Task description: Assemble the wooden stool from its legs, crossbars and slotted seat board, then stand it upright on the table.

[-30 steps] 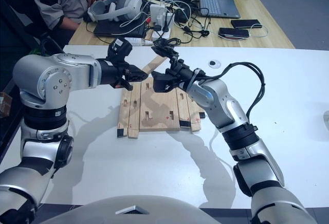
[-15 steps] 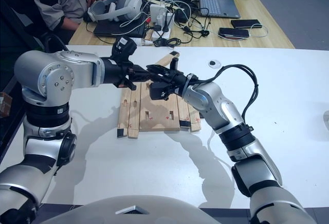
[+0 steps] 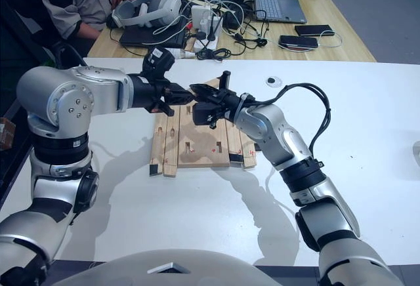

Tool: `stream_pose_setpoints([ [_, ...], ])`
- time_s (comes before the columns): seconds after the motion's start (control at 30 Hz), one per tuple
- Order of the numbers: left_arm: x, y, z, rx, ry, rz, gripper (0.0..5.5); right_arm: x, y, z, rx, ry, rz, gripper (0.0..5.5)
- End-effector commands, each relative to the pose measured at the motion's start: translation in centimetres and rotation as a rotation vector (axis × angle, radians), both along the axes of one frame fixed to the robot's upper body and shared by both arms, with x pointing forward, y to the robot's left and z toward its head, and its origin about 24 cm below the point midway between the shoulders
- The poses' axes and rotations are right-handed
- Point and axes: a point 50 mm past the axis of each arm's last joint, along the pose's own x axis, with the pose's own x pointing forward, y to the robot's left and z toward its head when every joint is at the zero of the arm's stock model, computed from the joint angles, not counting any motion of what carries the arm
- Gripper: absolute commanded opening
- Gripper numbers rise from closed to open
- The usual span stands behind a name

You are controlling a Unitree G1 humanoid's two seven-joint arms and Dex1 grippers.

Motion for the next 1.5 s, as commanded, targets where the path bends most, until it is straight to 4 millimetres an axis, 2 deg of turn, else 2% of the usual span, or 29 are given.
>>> stream_pose_setpoints([
  [0.03, -0.3, -0.3, 1.3, -0.063, -0.087, -0.038, 1.3, -0.6, 0.0, -1.8, -0.017, 0.101, -0.008, 0.38],
  [0.3, -0.6, -0.1, 1.4, -0.06, -0.145, -0.056, 1.3, -0.3, -0.3, -1.9, 0.027, 0.125, -0.042, 0.38],
  [0.43, -0.1, 0.3, 1.5, -0.039, -0.17, 0.0, 1.3, -0.1, -0.8, -2.1, 0.067, 0.142, -0.075, 0.38],
  [0.47, 0.2, 0.5, 1.5, -0.043, -0.169, 0.021, 1.66, 0.0, -1.1, -2.0, 0.081, 0.145, -0.088, 0.38],
  [0.6, 0.9, 0.9, 2.3, -0.1, -0.219, 0.077, 1.83, 0.3, -2.5, -1.8, 0.144, 0.149, -0.147, 0.38],
  [0.7, 1.4, 1.1, 3.0, -0.155, -0.285, 0.135, 2.25, 0.2, -3.5, -1.8, 0.192, 0.165, -0.184, 0.38],
  [0.73, 1.6, 1.2, 3.4, -0.19, -0.333, 0.182, 2.39, 0.2, -4.0, -1.7, 0.246, 0.183, -0.214, 0.38],
  [0.83, 2.0, 2.0, 4.4, -0.288, -0.39, 0.278, 2.46, 0.7, -6.1, -0.3, 0.595, 0.304, -0.372, 0.38],
  [0.93, 2.2, 2.6, 4.1, -0.344, -0.397, 0.348, 2.46, 0.6, -7.2, 0.9, 0.904, 0.463, -0.398, 0.38],
  [1.03, 2.6, 2.8, 3.7, -0.335, -0.399, 0.395, 2.46, 0.1, -6.1, 2.4, 0.99, 0.58, -0.282, 0.38],
  [1.1, 3.1, 2.2, 3.8, -0.329, -0.405, 0.391, 2.46, -1.2, -4.5, 3.4, 0.991, 0.7, -0.098, 0.38],
  [1.17, 3.3, 0.7, 3.6, -0.308, -0.389, 0.329, 2.46, -2.8, -2.6, 3.7, 0.914, 0.787, 0.057, 0.38],
  [1.23, 2.8, -1.3, 2.7, -0.236, -0.353, 0.213, 2.46, -3.6, -1.2, 3.7, 0.874, 0.835, 0.133, 0.38],
  [1.33, 1.7, -3.2, 0.7, -0.102, -0.31, 0.088, 2.46, -3.6, -0.1, 3.4, 0.87, 0.854, 0.148, 0.38],
  [1.5, 1.0, -4.0, 0.9, -0.079, -0.33, 0.038, 2.46, -3.1, 0.6, 2.4, 0.859, 0.862, 0.107, 0.38],
])
